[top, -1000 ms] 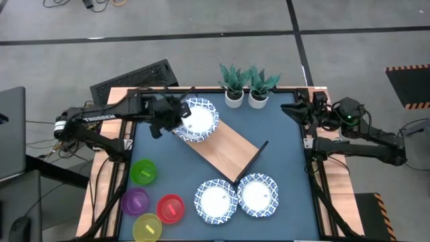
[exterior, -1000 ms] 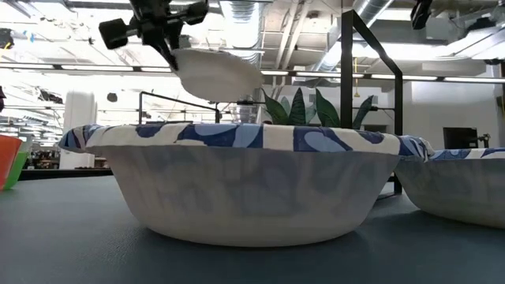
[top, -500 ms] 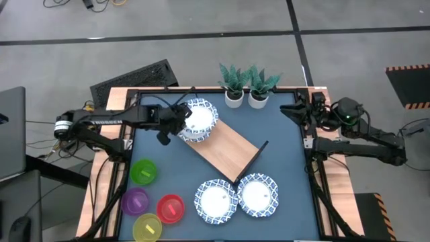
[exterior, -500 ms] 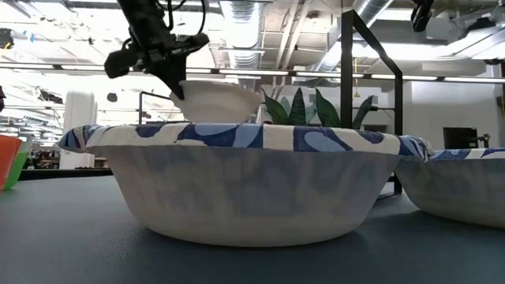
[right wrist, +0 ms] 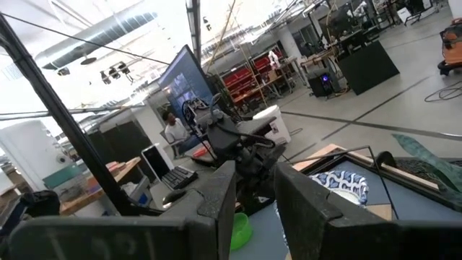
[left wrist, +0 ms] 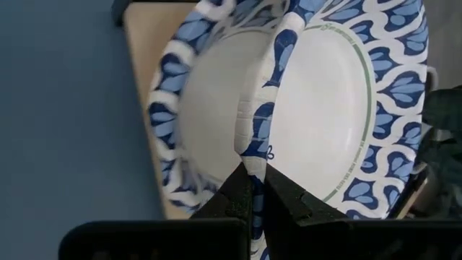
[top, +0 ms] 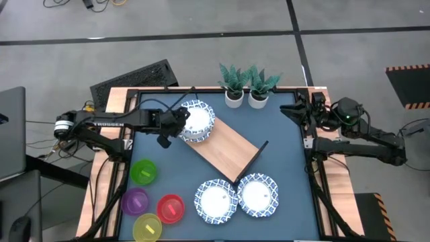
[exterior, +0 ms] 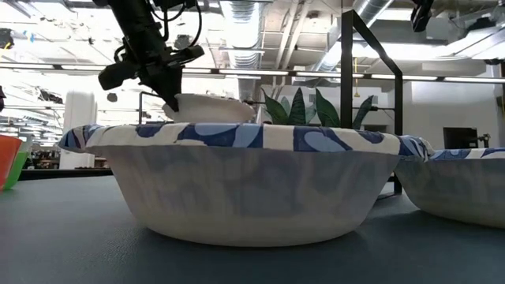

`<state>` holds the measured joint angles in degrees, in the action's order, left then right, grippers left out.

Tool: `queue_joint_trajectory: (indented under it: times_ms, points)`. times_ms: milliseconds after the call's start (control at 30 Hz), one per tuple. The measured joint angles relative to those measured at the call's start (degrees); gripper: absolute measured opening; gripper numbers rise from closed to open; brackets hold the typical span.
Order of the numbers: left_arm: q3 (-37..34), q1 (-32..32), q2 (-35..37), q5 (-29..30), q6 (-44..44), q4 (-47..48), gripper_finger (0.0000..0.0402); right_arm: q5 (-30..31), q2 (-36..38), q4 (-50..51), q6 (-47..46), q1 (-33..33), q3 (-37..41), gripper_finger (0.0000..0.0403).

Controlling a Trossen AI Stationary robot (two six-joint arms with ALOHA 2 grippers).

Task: Place and stack bowls onto a shelf
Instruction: Stack the left blue bowl on top of the blue bowl on the shelf

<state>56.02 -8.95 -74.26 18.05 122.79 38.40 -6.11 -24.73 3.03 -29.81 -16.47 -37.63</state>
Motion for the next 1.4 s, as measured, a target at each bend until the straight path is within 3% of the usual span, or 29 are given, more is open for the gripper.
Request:
queue_joint_trajectory:
  times_ms: [600,967,1400]
  points:
    - [-0.17,1.66,0.02,1.52,0.29,3.27,0.0000,0.03,0.00,0.00,1.50,-0.04,0.00,0.0123]
    - [-7.64,1.66,0.00,-0.85,1.18,-5.65,0.0000,0.07,0.00,0.01,1.46,-0.04,0.00,0.0123]
    - [-7.90,1.64,0.00,-0.18,-2.30,-7.23,0.0001,0.13,0.00,0.02,1.87,-0.04,0.00,0.0123]
